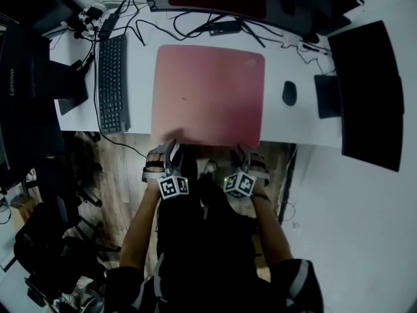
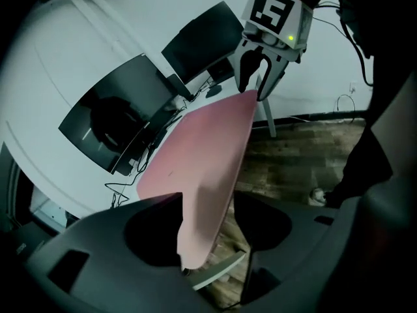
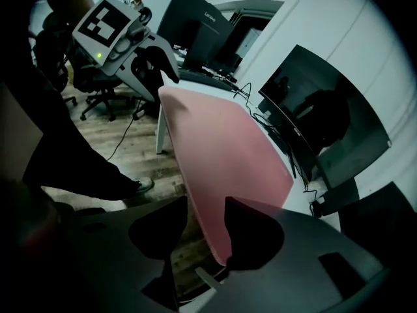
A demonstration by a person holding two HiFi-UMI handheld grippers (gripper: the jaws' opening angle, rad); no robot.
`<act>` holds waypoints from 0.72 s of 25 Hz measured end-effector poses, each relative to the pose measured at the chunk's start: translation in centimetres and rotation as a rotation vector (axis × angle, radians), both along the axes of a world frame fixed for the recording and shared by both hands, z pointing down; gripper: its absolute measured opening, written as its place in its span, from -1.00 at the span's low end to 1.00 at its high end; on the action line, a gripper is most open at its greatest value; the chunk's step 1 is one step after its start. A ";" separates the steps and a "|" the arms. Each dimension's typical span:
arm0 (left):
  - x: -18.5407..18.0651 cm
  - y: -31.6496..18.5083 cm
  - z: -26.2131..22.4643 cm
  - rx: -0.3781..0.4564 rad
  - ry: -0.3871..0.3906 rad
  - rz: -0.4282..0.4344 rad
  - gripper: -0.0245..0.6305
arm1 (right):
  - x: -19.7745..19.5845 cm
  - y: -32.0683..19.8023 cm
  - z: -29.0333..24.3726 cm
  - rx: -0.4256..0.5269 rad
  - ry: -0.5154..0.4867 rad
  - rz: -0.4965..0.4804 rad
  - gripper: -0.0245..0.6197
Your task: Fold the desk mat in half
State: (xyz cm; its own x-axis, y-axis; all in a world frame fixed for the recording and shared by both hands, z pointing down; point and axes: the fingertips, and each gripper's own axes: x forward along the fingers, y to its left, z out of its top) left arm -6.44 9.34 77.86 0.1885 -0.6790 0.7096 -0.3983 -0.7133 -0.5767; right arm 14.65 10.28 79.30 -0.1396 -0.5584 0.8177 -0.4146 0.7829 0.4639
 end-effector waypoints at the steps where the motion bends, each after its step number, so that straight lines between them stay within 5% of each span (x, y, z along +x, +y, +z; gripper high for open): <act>1: -0.1 -0.2 0.6 -0.002 -0.026 0.011 -0.21 | 0.2 -0.2 0.6 0.009 0.020 -0.007 -0.43; 8: -0.6 -1.0 3.9 -0.006 -0.172 0.067 -0.21 | 1.0 -1.2 3.4 0.015 0.164 -0.080 -0.38; 18: -1.6 -1.6 4.7 -0.001 -0.159 0.010 -0.44 | 0.3 -1.4 3.5 0.013 0.144 -0.080 -0.51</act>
State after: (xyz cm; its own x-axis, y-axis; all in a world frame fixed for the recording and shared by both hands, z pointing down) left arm -8.06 7.70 82.56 0.0805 -0.6768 0.7318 -0.2947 -0.7175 -0.6312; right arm 14.94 8.84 82.77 -0.0664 -0.5606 0.8254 -0.2795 0.8046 0.5239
